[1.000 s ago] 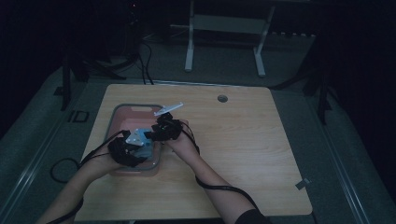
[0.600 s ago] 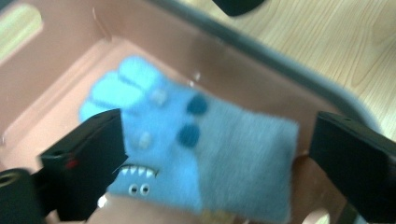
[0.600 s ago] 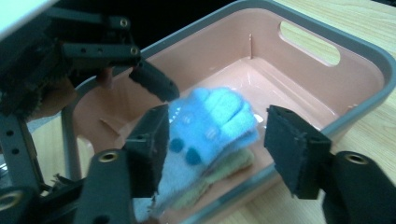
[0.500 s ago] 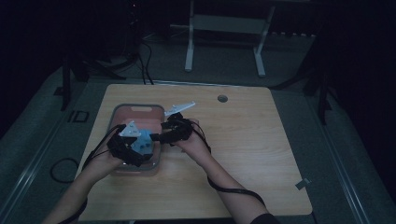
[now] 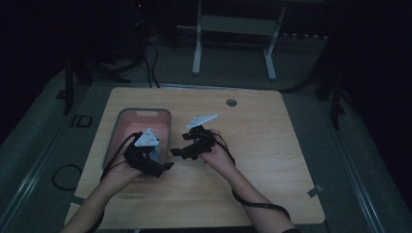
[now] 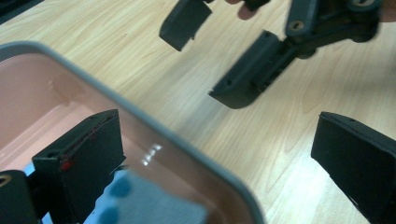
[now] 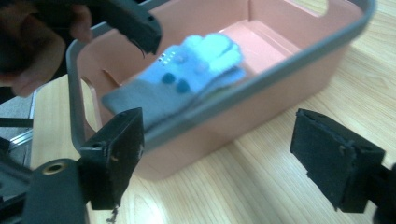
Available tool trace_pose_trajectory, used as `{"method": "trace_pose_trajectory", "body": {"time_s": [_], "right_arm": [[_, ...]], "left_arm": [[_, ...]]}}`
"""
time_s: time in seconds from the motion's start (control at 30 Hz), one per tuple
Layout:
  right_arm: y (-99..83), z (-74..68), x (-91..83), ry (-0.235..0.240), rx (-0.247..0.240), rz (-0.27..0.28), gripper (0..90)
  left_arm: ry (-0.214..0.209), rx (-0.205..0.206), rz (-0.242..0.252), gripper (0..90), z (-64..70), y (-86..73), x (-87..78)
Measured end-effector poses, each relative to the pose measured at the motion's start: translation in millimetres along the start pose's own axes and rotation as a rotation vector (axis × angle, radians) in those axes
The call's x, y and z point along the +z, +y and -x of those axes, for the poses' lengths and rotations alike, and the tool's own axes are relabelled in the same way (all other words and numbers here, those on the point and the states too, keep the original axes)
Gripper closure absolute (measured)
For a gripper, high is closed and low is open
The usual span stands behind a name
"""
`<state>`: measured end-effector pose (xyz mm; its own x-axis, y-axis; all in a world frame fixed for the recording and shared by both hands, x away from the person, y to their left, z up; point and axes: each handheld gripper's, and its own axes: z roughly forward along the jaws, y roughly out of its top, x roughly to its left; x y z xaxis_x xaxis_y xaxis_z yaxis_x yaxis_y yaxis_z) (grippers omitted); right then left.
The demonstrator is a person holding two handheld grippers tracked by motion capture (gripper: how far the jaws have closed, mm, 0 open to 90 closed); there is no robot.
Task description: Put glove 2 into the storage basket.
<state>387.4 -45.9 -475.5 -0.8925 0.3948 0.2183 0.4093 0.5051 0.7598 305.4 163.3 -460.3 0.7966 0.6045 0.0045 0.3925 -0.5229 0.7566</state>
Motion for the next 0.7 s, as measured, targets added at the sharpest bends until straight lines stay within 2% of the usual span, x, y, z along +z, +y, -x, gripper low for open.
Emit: {"method": "trace_pose_trajectory", "body": {"time_s": [0.13, 0.43, 0.7], "right_arm": [[-8.4, 6.3, -10.7, -0.017, -0.003, 0.002, 15.3], [-31.6, 18.4, -33.1, -0.056, -0.008, -0.017, 14.8], [-56.4, 25.1, -46.5, -0.066, -0.026, -0.025, 14.0]], "left_arm": [[-0.009, 0.012, 0.008, 2.5, 10.6, 3.9, 5.7], [-0.078, 0.039, 0.010, 2.5, 34.7, 11.3, 23.9], [-0.121, 0.059, 0.024, 2.5, 50.6, 18.6, 38.9]]}}
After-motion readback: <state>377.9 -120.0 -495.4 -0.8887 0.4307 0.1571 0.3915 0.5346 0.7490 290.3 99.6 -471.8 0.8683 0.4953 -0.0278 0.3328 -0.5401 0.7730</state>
